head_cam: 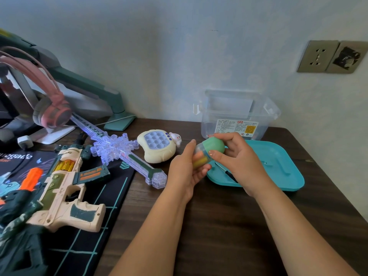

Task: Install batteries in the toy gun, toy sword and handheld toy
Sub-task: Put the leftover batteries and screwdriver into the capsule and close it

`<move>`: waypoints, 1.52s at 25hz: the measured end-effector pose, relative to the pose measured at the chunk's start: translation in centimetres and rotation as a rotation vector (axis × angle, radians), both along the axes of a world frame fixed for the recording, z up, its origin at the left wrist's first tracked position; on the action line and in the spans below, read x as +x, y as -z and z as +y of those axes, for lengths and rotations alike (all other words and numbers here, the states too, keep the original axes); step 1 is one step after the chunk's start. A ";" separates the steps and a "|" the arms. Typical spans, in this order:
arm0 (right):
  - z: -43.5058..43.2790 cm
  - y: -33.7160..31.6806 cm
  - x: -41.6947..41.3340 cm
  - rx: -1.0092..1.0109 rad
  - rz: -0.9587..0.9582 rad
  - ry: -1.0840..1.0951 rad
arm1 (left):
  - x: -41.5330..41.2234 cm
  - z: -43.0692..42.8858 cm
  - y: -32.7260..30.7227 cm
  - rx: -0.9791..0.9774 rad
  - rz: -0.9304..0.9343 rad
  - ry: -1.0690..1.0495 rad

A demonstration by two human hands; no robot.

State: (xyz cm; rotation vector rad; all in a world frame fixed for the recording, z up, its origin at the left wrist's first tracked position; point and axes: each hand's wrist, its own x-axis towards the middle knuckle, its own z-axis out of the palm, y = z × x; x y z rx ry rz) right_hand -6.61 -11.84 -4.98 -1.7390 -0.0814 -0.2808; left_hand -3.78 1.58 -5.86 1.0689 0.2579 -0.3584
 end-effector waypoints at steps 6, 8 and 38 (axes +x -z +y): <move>0.0 -0.1 -0.1 0.014 0.016 -0.024 | -0.2 0.0 -0.3 -0.034 0.034 0.031; 0.3 0.1 -0.1 0.000 0.012 -0.008 | -0.2 0.0 -0.3 -0.046 0.040 0.021; -3.6 -6.7 5.0 -0.129 -0.160 0.512 | 2.8 0.9 -1.0 0.092 -0.070 -0.077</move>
